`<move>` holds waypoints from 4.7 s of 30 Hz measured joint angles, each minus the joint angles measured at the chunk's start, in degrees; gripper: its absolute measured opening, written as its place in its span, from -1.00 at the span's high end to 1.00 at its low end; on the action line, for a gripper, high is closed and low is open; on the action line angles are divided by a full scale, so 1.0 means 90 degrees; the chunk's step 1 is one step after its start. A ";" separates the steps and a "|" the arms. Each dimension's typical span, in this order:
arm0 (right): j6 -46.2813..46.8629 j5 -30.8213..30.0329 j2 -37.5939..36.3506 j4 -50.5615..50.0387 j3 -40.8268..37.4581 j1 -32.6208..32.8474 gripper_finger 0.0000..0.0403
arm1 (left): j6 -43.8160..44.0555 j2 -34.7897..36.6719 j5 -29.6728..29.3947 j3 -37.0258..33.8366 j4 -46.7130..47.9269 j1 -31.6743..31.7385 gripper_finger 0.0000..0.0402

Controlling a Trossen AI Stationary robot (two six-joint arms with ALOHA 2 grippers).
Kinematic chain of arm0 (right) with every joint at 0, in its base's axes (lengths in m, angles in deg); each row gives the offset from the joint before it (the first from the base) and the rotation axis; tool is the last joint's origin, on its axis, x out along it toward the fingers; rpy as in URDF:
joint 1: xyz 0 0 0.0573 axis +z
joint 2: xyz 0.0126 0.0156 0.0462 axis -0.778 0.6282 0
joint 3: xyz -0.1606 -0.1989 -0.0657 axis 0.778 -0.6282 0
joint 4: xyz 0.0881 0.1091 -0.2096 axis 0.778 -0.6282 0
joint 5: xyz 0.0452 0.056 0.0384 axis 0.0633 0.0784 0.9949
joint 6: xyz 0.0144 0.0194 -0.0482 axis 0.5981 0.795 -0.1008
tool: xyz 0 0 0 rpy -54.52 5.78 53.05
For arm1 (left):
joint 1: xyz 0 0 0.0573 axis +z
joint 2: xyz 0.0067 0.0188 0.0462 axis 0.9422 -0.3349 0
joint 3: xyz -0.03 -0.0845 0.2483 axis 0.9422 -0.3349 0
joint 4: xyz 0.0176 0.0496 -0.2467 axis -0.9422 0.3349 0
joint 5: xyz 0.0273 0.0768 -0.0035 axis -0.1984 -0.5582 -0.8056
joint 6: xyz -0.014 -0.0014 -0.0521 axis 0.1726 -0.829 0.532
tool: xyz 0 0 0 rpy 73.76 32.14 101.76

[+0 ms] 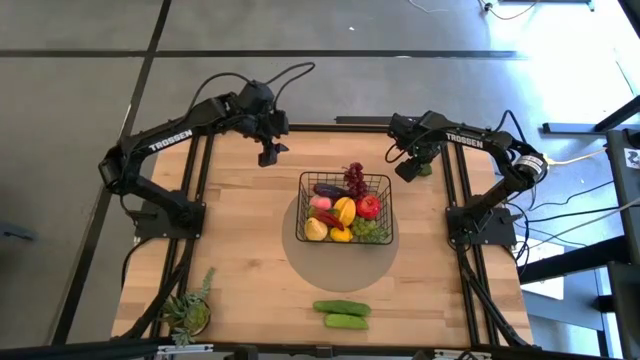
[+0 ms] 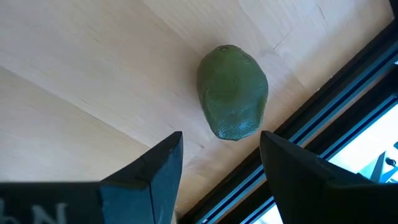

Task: Build produce basket
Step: Put the green lime into the black wire basket

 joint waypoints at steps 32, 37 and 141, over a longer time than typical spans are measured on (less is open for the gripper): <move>0.0127 0.0581 0.0000 0.0187 0.0002 -0.0131 -0.08 | -0.0001 0.0000 -0.0002 0.0000 -0.0001 0.0000 -0.16; 0.0035 0.0768 -0.0001 0.0185 0.0002 -0.0128 -0.41 | -0.0001 0.0002 -0.0002 0.0000 -0.0001 0.0000 -0.16; 0.3203 0.1685 -0.0007 -0.0332 0.3888 0.3659 0.15 | -0.0001 0.0002 -0.0002 -0.0002 -0.0043 -0.0002 -0.16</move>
